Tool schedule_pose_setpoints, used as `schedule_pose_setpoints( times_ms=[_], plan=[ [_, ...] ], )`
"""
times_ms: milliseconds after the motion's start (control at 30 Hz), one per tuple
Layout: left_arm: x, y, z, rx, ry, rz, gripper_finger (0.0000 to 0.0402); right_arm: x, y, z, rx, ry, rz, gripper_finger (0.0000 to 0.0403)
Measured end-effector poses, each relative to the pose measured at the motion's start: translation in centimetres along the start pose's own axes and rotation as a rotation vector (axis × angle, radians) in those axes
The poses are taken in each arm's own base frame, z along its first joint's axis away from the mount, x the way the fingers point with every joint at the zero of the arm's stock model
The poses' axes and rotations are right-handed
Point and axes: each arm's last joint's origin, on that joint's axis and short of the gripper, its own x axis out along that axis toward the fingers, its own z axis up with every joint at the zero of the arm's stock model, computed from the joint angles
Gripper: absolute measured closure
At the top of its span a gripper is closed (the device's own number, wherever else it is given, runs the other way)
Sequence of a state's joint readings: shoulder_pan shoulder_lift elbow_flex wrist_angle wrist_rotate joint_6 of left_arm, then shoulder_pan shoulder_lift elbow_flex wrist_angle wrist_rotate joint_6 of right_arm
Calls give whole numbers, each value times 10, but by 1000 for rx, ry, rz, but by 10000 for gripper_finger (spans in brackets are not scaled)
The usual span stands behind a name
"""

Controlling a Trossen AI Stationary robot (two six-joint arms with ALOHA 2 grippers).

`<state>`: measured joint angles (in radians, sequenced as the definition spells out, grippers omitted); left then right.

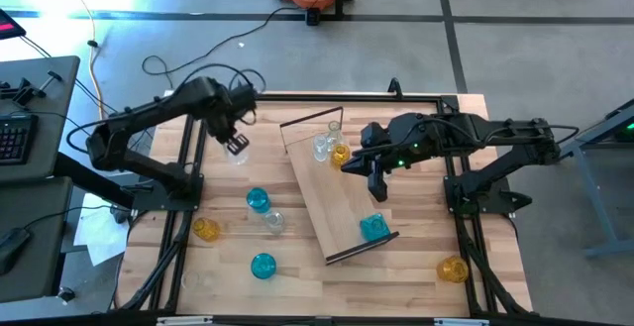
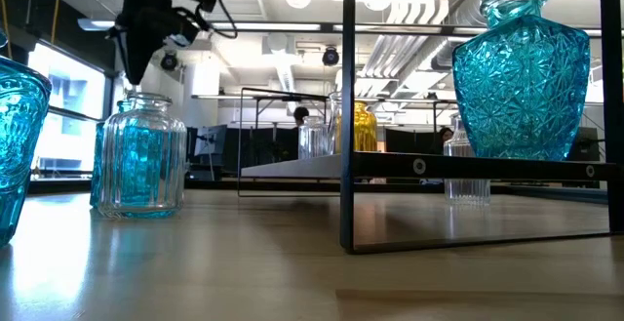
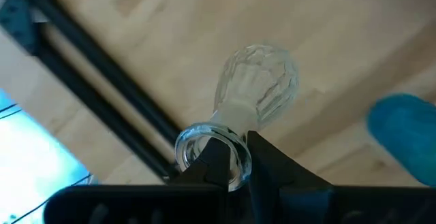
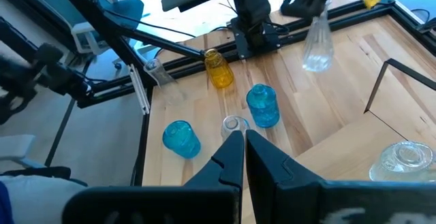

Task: Sort vases onto shelf
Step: Put the transparent crystal vase on the shelf aligned with the other transparent crystal vases

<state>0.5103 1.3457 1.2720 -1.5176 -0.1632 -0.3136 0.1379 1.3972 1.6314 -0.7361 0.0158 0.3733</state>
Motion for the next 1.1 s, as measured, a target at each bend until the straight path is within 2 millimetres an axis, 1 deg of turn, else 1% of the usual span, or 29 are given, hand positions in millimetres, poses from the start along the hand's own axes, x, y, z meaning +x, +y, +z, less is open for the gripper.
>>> schedule_pose_setpoints(
  times_ms=[100,333,467,600,767,900,1000,1100],
  plan=[
    [-3,-16,-4,32,-23,-3,386,0,0,0,2,0,0,402],
    [-7,-40,-7,57,-105,-59,386,0,0,0,10,0,0,402],
    [-9,-52,-9,82,-136,-98,386,0,0,0,11,0,0,402],
    [-14,-58,-10,92,-164,-114,386,0,0,0,11,0,0,402],
    [-32,-63,-3,107,-219,-139,386,0,0,0,11,-1,0,402],
    [-45,-70,6,125,-254,-153,386,0,0,0,11,-2,1,402],
    [-54,-81,14,168,-278,-162,386,0,0,0,11,-2,1,402],
    [-56,-94,25,225,-277,-157,386,0,0,0,11,-2,1,402]
  ],
)
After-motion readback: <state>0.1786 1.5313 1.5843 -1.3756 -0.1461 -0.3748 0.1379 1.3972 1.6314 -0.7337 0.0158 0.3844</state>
